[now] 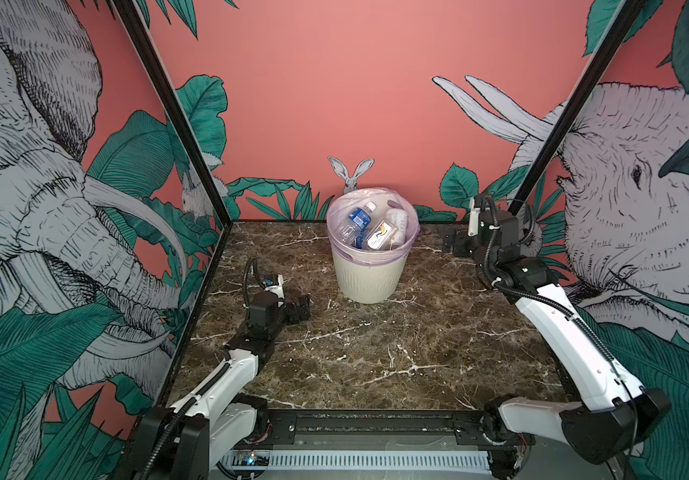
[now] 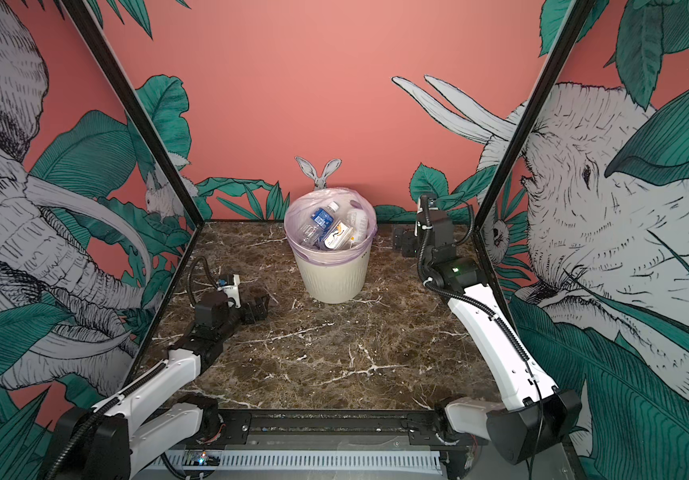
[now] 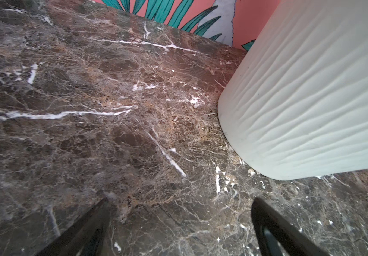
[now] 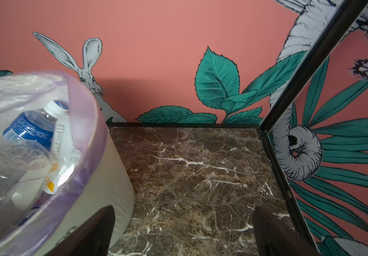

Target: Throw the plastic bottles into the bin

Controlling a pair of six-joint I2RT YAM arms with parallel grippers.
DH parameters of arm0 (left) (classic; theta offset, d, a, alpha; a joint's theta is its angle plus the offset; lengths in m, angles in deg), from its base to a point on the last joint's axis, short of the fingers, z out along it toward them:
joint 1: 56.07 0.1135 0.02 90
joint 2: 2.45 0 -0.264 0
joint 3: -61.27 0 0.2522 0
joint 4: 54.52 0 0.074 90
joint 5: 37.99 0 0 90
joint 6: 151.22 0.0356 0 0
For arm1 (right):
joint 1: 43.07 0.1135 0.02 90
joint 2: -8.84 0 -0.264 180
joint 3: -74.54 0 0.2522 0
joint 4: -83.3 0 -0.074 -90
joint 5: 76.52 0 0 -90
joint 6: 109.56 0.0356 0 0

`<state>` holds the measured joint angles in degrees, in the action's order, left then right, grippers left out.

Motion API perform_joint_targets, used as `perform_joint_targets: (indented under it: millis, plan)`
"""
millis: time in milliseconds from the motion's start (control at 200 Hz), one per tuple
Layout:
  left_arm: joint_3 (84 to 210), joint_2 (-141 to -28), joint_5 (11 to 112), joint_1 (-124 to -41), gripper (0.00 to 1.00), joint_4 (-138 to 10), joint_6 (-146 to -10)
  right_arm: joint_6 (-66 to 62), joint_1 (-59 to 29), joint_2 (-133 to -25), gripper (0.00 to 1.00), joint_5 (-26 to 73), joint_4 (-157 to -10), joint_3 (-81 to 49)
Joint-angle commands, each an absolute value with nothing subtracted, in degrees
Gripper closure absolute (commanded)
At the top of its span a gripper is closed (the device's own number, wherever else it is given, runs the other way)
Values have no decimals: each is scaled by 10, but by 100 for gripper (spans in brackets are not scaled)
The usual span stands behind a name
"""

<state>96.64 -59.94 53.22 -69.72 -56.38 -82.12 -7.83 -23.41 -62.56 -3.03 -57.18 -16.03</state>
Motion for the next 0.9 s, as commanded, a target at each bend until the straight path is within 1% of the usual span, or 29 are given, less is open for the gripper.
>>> perform_joint_targets:
  millis: [0,235,260,450,530,620,720,895]
  plan:
    - [979,-578,489,-692,0,-582,-798,-57,-256,-598,1,-23,-603,-103]
    - [1012,-567,399,-692,0,-632,-771,-64,-290,-555,1,-33,-643,7]
    - [1019,-570,404,-692,0,-637,-751,-66,-291,-551,1,-37,-648,17]
    - [1005,-593,387,-692,0,-534,-664,-57,-295,-534,1,-52,-704,90]
    - [1004,-607,363,-691,0,-511,-627,-59,-295,-535,1,-56,-733,120]
    - [1004,-621,360,-688,0,-492,-587,-75,-295,-533,1,-53,-786,159]
    - [983,-644,376,-676,0,-426,-556,-95,-296,-524,1,-59,-849,206]
    - [959,-726,410,-638,0,-317,-537,-121,-298,-541,1,-62,-889,232]
